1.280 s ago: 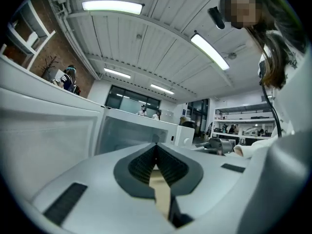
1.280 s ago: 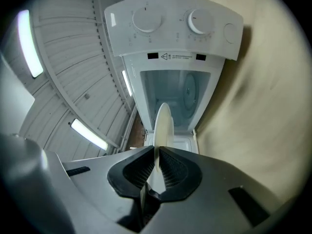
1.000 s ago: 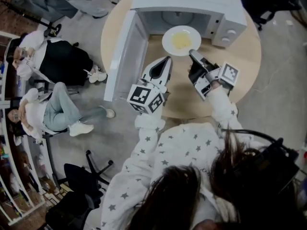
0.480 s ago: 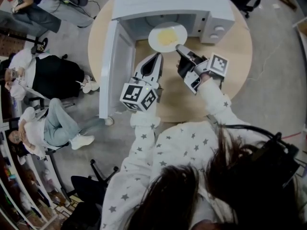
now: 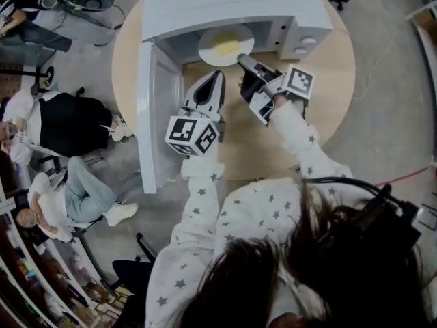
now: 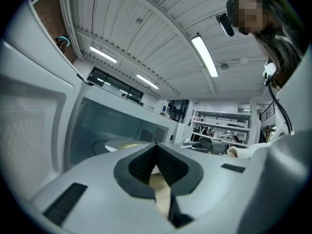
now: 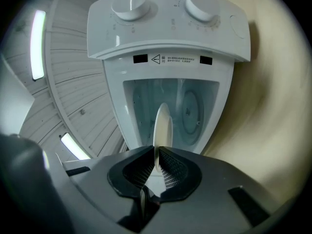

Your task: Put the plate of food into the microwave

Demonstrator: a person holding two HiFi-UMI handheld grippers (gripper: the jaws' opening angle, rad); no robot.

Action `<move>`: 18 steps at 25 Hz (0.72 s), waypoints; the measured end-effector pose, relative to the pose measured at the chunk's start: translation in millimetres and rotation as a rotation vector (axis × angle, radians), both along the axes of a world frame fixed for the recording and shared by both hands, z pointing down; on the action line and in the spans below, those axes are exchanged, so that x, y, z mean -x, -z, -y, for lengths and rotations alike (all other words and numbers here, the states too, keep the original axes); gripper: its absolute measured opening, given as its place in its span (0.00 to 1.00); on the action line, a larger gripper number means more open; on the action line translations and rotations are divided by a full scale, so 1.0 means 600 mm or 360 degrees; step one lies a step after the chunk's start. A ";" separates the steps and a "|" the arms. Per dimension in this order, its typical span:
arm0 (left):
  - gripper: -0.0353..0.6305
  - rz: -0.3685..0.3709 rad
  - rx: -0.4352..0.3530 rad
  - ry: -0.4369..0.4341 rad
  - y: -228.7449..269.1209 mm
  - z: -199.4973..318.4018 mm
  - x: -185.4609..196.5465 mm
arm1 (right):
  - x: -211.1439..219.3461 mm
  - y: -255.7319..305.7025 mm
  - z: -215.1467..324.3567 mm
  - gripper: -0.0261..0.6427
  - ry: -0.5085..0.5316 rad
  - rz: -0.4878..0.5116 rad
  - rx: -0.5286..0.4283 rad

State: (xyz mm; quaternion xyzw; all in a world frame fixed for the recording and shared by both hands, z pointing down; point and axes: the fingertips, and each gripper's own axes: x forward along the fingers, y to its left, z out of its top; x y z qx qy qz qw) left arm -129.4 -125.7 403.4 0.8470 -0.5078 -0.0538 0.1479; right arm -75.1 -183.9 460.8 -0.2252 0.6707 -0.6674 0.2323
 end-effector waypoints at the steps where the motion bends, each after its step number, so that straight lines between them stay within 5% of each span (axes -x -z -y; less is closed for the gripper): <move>1: 0.06 -0.0007 0.0014 -0.0017 -0.001 0.001 -0.005 | -0.004 0.000 0.001 0.07 -0.0021 -0.0006 0.0013; 18: 0.06 0.0017 0.0158 -0.0148 -0.014 0.016 -0.056 | -0.033 -0.006 0.000 0.07 -0.0163 -0.0083 0.0126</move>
